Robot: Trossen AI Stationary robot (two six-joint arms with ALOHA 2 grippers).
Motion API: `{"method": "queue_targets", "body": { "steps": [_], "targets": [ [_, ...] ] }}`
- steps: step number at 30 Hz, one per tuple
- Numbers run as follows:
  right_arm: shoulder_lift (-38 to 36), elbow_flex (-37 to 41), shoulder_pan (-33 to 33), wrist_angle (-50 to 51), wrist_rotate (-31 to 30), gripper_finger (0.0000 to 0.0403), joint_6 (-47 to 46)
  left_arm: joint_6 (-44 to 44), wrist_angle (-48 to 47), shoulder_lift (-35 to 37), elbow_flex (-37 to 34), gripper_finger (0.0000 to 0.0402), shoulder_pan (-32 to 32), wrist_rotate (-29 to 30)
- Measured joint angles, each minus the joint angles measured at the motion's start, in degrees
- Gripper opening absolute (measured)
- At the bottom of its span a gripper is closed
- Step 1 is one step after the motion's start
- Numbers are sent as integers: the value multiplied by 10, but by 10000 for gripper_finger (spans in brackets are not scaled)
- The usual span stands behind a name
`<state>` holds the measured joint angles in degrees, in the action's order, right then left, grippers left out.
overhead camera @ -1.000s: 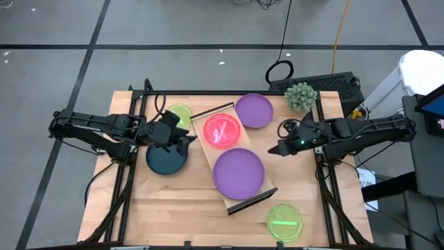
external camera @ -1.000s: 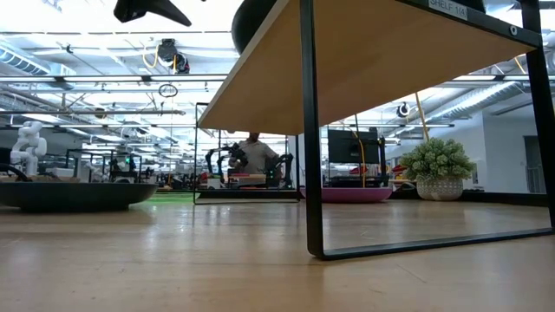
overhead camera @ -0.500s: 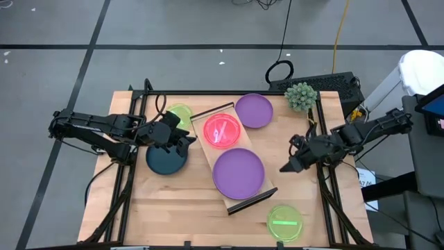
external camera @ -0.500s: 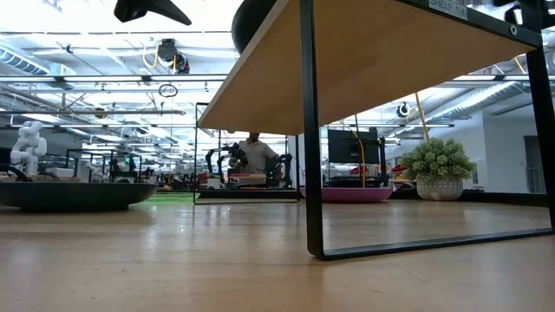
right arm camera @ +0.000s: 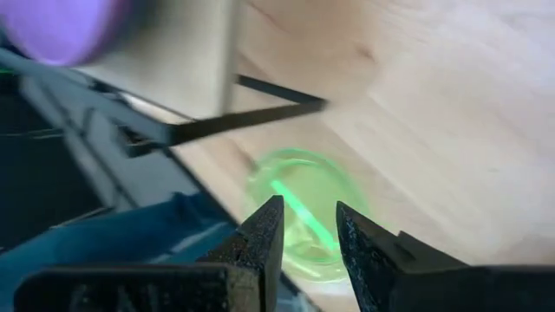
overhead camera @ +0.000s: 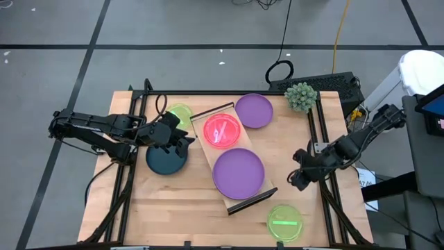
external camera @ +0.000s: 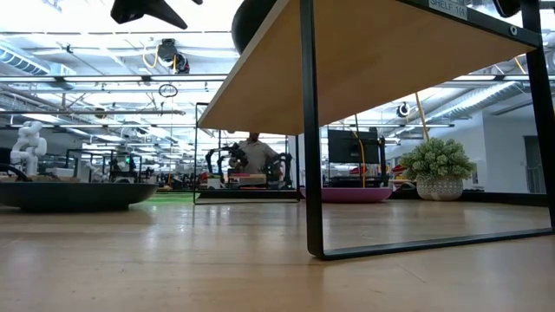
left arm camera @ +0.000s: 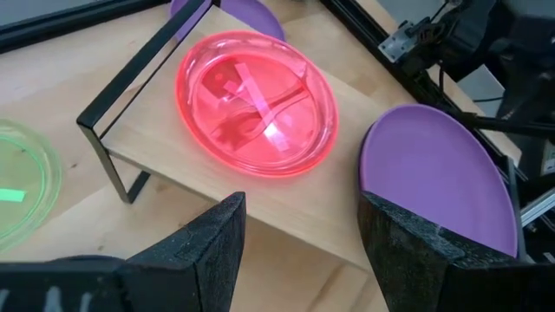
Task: Place and stack plates onto a shelf
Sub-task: Stack the bottom green plate on top of the pink plate on the shelf
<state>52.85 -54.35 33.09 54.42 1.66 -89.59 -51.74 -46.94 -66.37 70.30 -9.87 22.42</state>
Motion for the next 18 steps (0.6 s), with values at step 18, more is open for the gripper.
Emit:
{"method": "queue_targets", "body": {
  "steps": [18],
  "targets": [
    [123,0,101,14,-1,153,11,6,0,0,0,225,-5,0]
  ]
}}
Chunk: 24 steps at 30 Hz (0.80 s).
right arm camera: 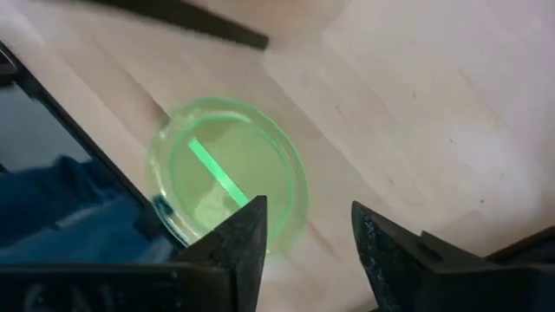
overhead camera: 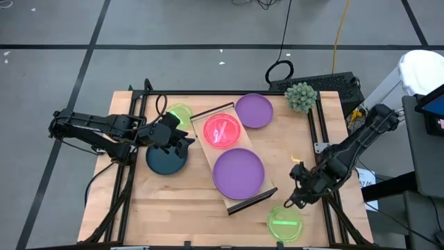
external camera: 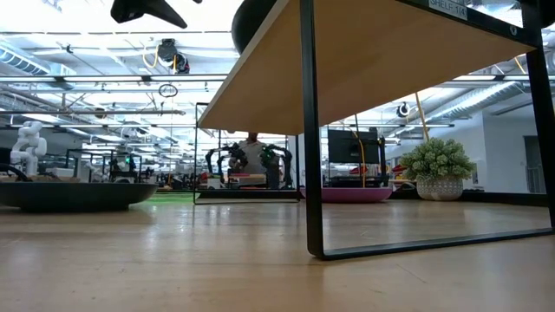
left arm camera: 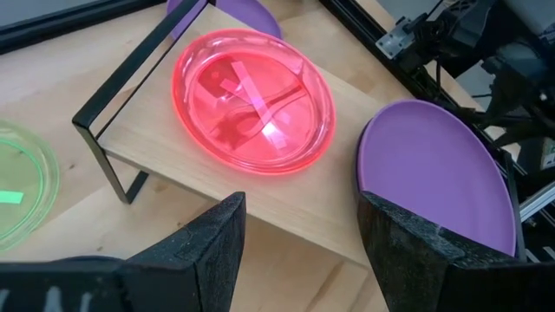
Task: Place and stack plates onto a shelf
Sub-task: Stack the bottom green plate on top of the pink plate on the shelf
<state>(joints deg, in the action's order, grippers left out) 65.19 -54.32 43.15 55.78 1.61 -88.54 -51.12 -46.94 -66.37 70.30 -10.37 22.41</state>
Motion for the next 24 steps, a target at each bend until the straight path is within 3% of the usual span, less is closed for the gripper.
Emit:
{"method": "queue_targets", "body": {
  "steps": [5,14,24],
  "targets": [
    [2,57,25,-88,9,163,-5,11,0,0,0,225,0,1],
    [-11,242,29,-409,72,166,-126,16,0,0,0,225,0,-8],
    [-11,271,33,-416,72,169,-142,11,0,0,0,225,-15,-19]
  ]
}}
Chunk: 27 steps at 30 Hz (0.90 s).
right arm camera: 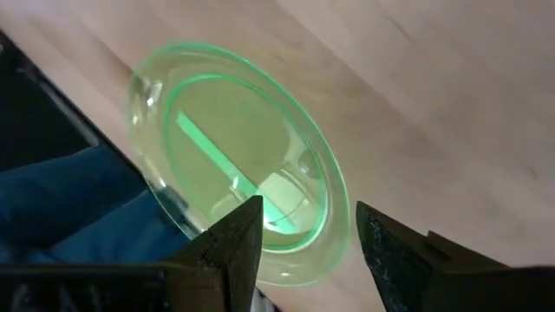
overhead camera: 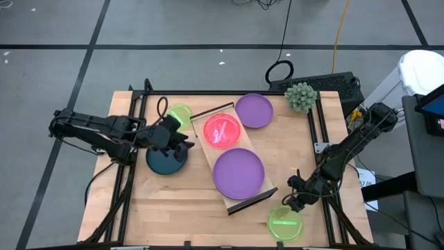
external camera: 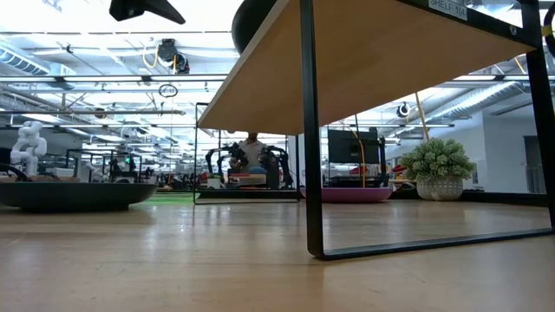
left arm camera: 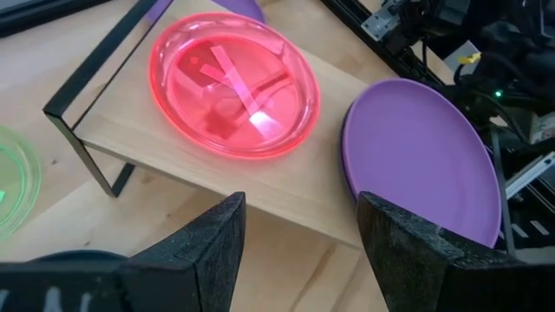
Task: Place and stack plates onto a shelf
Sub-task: Stack the bottom green plate on top of the pink plate on the shelf
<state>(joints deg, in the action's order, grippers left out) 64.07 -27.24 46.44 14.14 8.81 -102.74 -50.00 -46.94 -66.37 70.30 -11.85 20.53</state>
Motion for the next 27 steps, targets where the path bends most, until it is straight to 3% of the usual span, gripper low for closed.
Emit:
{"method": "queue_targets", "body": {
  "steps": [5,15,27],
  "targets": [
    [6,17,6,-1,1,169,21,2,0,0,0,225,-3,1],
    [25,97,7,-170,5,158,1,-10,0,0,0,225,-6,4],
    [26,103,7,-163,5,6,12,-12,0,0,0,225,-11,25]
  ]
}}
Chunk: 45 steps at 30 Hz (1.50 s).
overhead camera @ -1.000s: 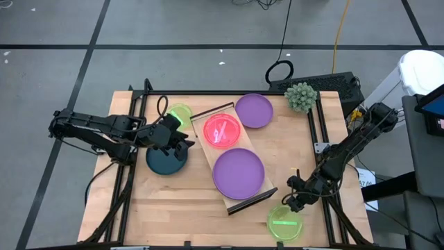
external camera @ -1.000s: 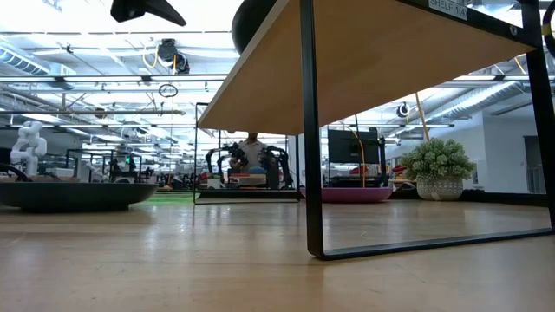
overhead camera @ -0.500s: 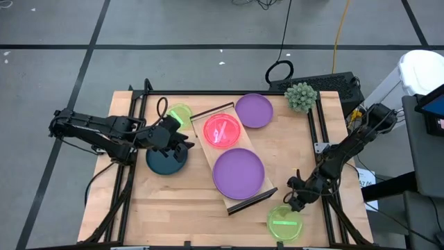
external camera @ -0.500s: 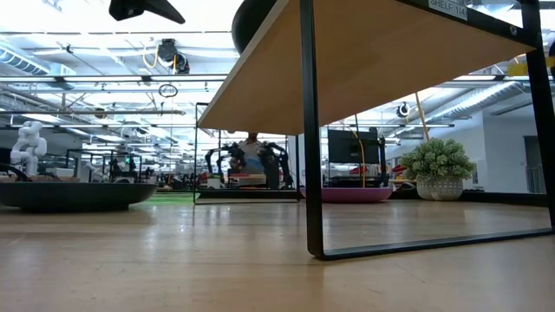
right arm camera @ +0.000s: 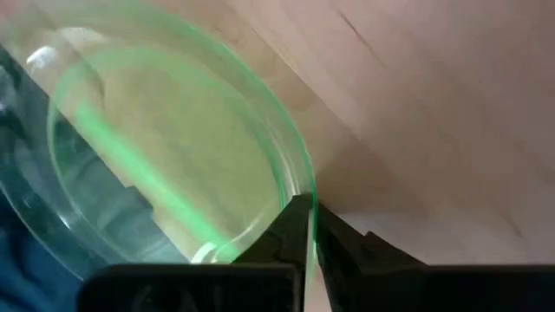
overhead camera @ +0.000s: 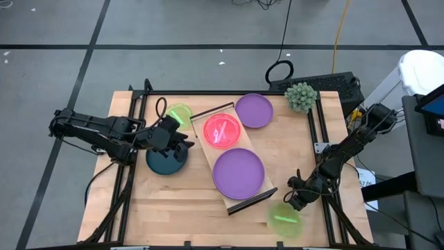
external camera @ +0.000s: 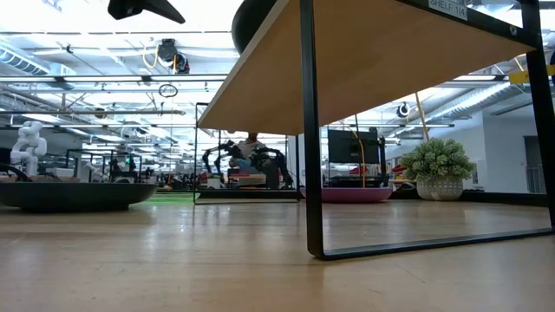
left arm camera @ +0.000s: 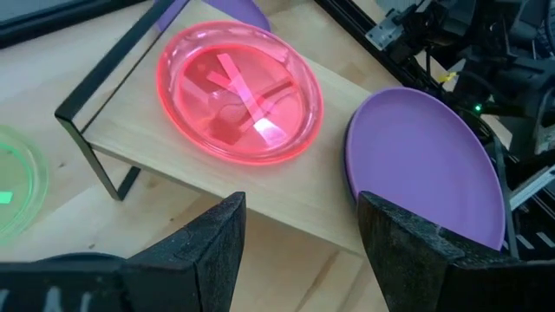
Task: Place and stack plates onto a shelf
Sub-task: Stack the bottom green plate on top of the pink plate on the shelf
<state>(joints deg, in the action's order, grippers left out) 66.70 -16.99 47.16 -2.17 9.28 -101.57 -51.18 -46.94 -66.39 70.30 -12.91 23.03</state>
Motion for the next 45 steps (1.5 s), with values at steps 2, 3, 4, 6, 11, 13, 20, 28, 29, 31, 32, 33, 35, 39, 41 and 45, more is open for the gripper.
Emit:
{"method": "queue_targets", "body": {
  "steps": [2,3,4,6,11,13,20,28,29,31,32,33,35,39,41,45],
  "targets": [
    [0,0,0,-1,0,9,-11,1,0,0,0,225,2,0],
    [0,0,0,-2,0,9,-19,3,0,0,0,225,2,0],
    [0,0,0,-4,0,8,-27,6,0,0,0,225,2,0],
    [-2,0,0,-17,-1,2,-41,13,0,0,0,225,2,1],
    [-7,-9,0,-31,-3,1,-60,13,0,0,0,225,2,1],
    [-8,-22,0,-32,-2,0,-59,12,0,0,0,225,2,1],
    [-8,-65,2,-26,-1,0,-62,14,0,0,0,225,2,18],
    [-8,-139,2,14,0,0,-69,30,0,0,0,225,2,27],
    [-8,-148,2,18,0,0,-69,31,0,0,-1,225,2,27],
    [-8,-170,2,29,0,0,-71,31,1,0,-4,225,2,27],
    [-8,-181,2,40,0,0,-73,31,0,0,-7,225,2,27],
    [-8,-192,2,54,0,0,-73,31,0,0,-9,225,2,27],
    [-8,-211,2,75,0,0,-75,30,0,0,-15,225,2,27],
    [-14,-238,2,84,-1,0,-91,14,3,0,-32,225,2,26],
    [-21,-250,2,89,-1,0,-98,5,3,0,-39,225,2,26],
    [-33,-286,2,123,-3,0,-103,-6,4,0,-48,225,2,25]
  ]
}}
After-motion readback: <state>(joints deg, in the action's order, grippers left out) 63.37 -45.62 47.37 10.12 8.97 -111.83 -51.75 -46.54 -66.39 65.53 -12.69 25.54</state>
